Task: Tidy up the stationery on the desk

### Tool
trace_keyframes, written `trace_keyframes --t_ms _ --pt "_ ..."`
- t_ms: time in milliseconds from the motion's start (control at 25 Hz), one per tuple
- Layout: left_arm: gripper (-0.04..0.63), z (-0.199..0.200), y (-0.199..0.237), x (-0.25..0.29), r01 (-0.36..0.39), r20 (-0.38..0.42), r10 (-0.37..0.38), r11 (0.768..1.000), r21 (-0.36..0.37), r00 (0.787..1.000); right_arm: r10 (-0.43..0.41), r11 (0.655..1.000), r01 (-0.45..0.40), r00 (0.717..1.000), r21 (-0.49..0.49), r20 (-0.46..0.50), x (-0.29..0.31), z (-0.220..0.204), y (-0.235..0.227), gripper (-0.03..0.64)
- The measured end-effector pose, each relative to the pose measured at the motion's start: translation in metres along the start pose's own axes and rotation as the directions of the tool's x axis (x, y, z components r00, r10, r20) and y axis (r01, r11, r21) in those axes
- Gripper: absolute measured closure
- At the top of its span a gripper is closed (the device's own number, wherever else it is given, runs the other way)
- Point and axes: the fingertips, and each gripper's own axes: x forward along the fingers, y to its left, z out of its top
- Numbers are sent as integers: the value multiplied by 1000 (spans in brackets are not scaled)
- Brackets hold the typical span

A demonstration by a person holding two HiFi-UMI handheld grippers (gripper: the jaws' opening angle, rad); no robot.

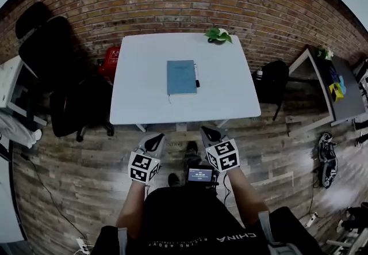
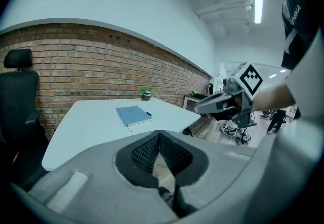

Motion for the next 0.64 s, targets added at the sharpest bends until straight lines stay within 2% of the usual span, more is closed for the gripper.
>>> trace_keyframes --t_ms 280,640 --pt "584 2 -14 -10 -10 23 9 998 54 1000 -42 999 41 999 29 17 -24 -12 7 608" --pt "584 4 -26 -17 -14 54 10 997 77 998 -72 997 72 997 21 26 -40 -12 9 609"
